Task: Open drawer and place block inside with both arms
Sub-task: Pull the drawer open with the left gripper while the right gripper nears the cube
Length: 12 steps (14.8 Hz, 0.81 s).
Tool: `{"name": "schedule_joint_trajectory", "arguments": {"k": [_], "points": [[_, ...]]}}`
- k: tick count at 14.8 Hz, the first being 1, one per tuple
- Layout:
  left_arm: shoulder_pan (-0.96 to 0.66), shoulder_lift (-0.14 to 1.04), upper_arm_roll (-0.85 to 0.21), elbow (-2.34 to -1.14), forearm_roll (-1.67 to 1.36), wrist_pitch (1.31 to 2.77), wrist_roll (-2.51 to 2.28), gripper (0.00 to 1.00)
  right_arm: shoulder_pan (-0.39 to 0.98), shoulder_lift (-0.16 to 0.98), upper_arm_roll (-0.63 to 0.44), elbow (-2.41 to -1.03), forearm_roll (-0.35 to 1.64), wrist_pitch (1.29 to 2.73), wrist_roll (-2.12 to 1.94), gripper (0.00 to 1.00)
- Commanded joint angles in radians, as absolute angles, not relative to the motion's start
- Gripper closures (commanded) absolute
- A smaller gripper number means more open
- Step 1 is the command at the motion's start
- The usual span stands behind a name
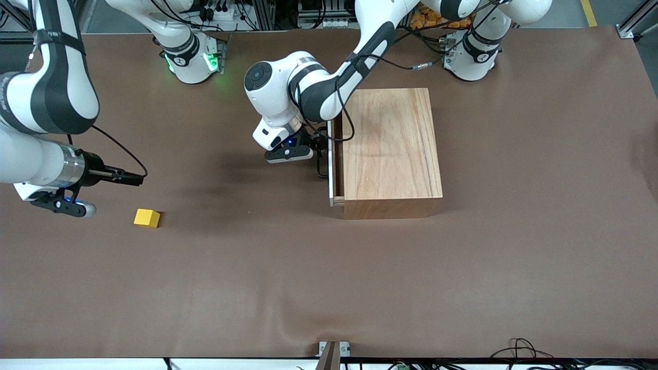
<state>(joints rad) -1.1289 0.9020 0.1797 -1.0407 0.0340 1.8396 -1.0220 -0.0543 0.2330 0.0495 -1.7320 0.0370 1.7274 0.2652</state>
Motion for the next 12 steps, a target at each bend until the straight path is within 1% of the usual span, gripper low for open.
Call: {"name": "schedule_joint_trajectory", "arguments": {"k": [1, 5, 7, 8, 9, 10, 12], "points": [[-1.131, 0.920, 0.170, -1.005, 0.032, 1.874, -1.015, 0.00, -0.066, 0.204, 0.058, -1.847, 0.029, 1.874, 0.261, 0.00], [-1.131, 0.923, 0.169, -1.005, 0.020, 1.905, -1.015, 0.00, -0.084, 0.218, 0.057, -1.951, 0.029, 2.106, 0.201, 0.00], [-1.131, 0.927, 0.167, -1.005, 0.018, 1.930, -1.014, 0.00, -0.101, 0.221, 0.057, -2.011, 0.029, 2.190, 0.149, 0.00], [-1.131, 0.928, 0.166, -1.005, 0.012, 1.943, -1.014, 0.00, -0.133, 0.219, 0.058, -2.040, 0.029, 2.221, 0.097, 0.00], [-1.131, 0.933, 0.164, -1.005, 0.011, 1.959, -1.015, 0.00, -0.162, 0.221, 0.060, -2.046, 0.037, 2.218, 0.054, 0.00], [-1.131, 0.943, 0.163, -1.005, 0.011, 1.970, -1.015, 0.00, -0.167, 0.224, 0.060, -2.048, 0.041, 2.215, 0.039, 0.00], [-1.131, 0.957, 0.161, -1.005, 0.011, 1.988, -1.015, 0.00, -0.157, 0.265, 0.058, -2.046, 0.040, 2.217, 0.028, 0.00]]}}
